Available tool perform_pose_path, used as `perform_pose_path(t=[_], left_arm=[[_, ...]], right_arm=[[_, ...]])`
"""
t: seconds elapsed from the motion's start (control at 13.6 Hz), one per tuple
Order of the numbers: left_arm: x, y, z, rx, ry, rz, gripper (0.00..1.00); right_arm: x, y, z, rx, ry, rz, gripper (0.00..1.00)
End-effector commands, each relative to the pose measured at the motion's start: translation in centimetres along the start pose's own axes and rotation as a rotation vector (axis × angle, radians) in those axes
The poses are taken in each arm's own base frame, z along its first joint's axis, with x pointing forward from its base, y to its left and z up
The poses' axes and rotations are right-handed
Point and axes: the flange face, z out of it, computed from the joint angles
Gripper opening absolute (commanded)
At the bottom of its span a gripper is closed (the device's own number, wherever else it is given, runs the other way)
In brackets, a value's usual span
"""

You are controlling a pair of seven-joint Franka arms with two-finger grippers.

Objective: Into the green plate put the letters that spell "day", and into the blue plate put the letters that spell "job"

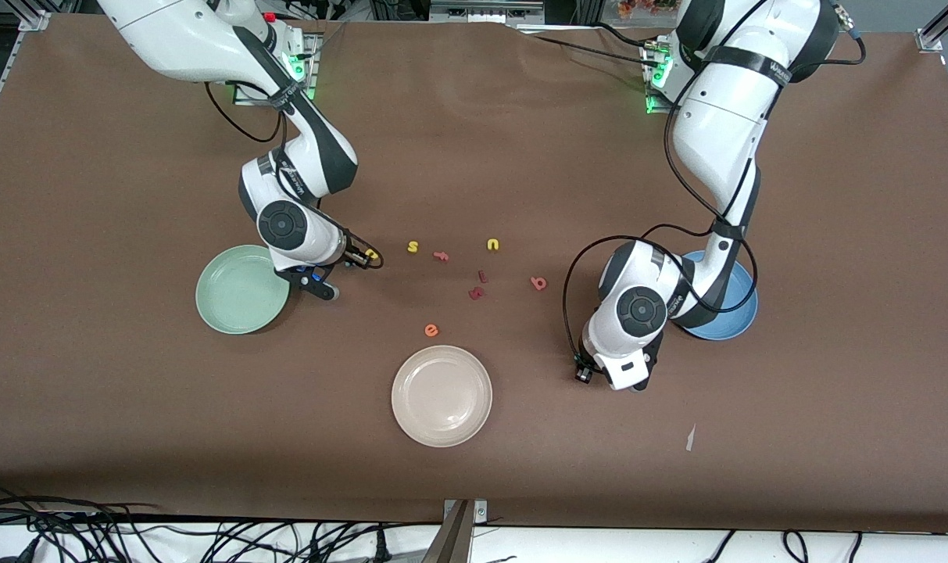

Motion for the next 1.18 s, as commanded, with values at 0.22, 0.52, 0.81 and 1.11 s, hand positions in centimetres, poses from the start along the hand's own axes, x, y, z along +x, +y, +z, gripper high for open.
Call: perform_pose_path(t=[0.22, 0.52, 0.81, 1.11], left_arm=[[3.7, 0.7, -4.7, -0.023, 0.008, 0.026, 0.00], [6.5, -2.5, -8.4, 0.113, -0.030, 0.229, 0.00], [9.5, -8.9, -11.8, 0.148, -0.052, 0.408, 0.00], [12.7, -15.7, -13.3, 0.156, -0.076, 0.588, 0.00]], right_arm=[[-1.2, -1.1, -0.4, 0.024, 0.011, 0.063, 0.67], [-2.1, -3.4, 0.5, 0.079, 0.030, 0.182, 0.67], [-2.3, -3.5, 2.2, 0.079, 0.021, 0.182, 0.67], [-2.6, -3.2, 3.3, 0.067, 0.019, 0.175, 0.66]])
